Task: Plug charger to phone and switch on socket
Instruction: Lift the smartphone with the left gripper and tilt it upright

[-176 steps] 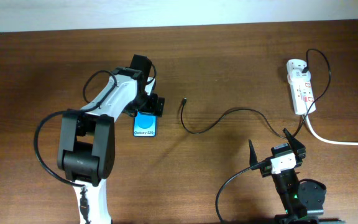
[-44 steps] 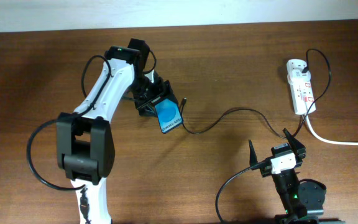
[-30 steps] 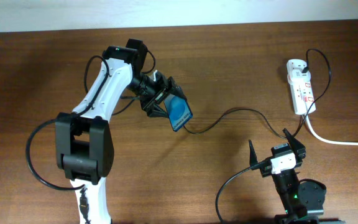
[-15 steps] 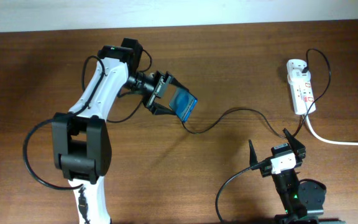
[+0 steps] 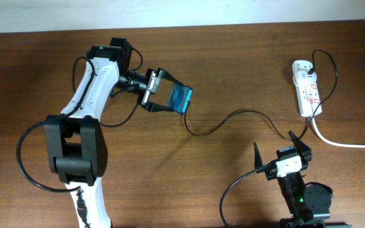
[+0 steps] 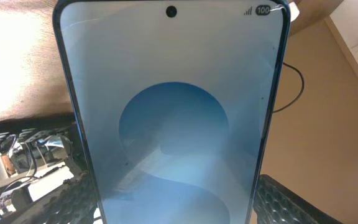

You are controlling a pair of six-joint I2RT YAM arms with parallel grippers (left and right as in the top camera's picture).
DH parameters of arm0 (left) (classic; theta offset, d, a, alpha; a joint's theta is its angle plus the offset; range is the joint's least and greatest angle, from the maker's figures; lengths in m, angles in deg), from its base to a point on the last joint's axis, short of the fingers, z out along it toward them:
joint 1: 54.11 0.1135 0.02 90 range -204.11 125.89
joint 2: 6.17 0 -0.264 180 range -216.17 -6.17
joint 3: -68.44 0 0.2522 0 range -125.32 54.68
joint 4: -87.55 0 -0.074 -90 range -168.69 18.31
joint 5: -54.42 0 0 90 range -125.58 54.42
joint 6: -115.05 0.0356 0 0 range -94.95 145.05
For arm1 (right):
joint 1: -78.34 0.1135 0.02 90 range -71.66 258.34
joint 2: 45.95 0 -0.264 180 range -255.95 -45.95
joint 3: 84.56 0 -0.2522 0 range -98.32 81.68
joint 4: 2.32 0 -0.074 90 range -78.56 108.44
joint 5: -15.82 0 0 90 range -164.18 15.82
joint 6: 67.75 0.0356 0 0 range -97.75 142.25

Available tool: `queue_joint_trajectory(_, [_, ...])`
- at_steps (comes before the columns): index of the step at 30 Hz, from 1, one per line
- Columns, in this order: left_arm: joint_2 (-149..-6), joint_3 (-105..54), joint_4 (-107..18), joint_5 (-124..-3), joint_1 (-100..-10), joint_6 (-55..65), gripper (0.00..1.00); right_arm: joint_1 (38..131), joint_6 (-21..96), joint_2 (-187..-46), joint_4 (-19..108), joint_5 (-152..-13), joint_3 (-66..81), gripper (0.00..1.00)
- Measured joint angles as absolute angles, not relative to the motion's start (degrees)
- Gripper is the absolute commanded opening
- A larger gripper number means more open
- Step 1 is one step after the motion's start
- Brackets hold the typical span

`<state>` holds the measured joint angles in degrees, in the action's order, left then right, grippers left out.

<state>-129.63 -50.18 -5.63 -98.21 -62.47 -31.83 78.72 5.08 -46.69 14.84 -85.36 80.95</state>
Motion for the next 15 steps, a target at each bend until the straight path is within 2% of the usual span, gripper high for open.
queue_joint_trajectory(6, [-129.63, -50.18, -5.41, -97.65, -62.29, -31.83, 0.0, 78.72, 5.06, -46.69, 14.84, -85.36, 80.95, 0.98])
queue_joint_trajectory(15, [-129.63, -50.22, 0.64, -87.2, -58.77, -32.2, 0.0, 78.72, 5.06, -46.69, 14.84, -85.36, 80.95, 0.98])
